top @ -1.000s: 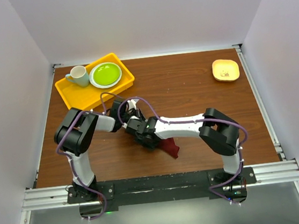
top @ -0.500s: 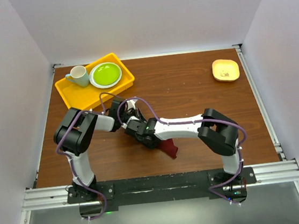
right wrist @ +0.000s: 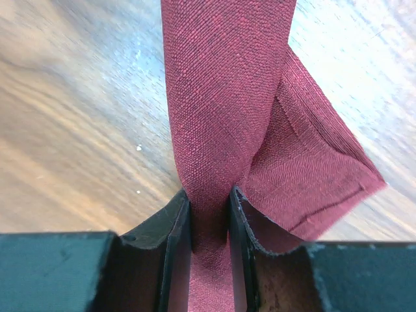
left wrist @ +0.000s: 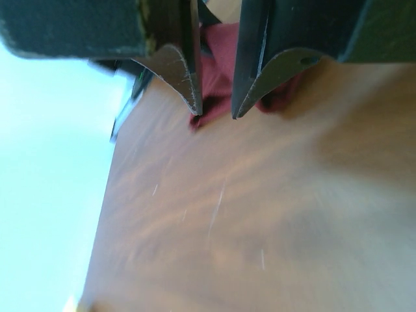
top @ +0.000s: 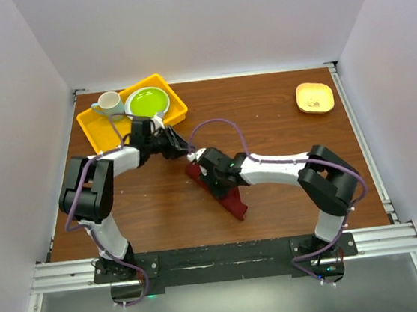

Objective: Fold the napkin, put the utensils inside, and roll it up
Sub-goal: Roll the napkin with the utensil

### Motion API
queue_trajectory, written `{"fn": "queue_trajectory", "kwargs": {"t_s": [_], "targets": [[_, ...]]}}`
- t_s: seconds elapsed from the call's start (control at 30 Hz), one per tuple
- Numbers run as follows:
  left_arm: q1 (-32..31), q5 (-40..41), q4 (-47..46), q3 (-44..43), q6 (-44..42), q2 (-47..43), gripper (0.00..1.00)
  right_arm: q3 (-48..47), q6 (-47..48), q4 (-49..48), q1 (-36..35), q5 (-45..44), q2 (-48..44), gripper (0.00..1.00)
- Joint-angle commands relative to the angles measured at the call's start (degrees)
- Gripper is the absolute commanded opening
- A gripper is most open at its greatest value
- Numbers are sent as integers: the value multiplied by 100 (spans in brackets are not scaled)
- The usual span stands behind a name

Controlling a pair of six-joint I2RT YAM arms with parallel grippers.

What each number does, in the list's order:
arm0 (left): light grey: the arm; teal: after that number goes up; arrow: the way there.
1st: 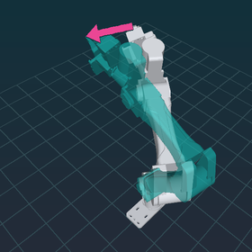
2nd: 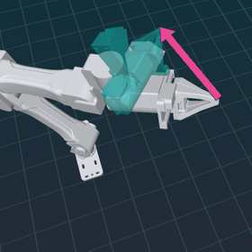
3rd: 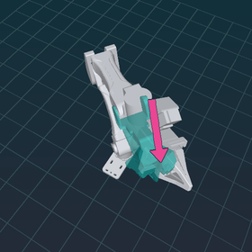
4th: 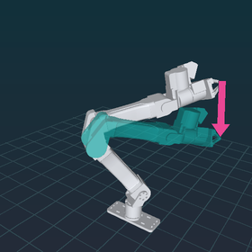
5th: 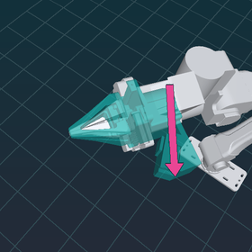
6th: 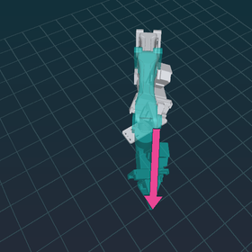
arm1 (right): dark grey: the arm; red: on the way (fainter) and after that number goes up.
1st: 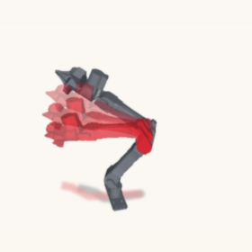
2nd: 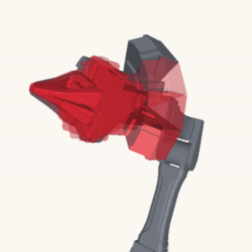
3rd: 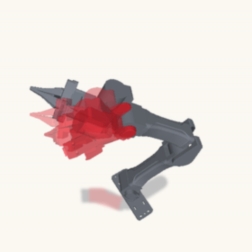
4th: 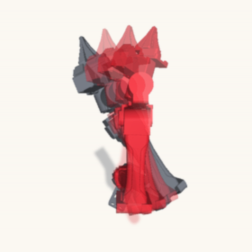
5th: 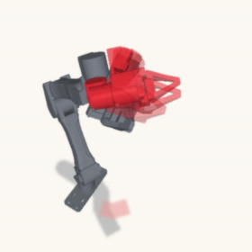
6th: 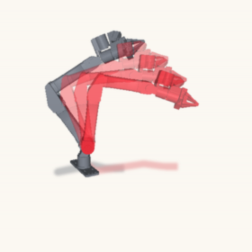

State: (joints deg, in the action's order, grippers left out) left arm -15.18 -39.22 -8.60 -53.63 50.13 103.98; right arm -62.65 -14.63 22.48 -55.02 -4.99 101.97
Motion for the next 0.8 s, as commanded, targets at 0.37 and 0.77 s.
{"fn": "queue_trajectory", "kwargs": {"t_s": [0.37,0.77], "targets": [[-484,38,-280,176,251,-845,27,403,-523,-965,2170,5913,1316,20],[-776,-15,-1975,888,577,305,15,728,-725,-1255,2637,5914,1527,24]]}}
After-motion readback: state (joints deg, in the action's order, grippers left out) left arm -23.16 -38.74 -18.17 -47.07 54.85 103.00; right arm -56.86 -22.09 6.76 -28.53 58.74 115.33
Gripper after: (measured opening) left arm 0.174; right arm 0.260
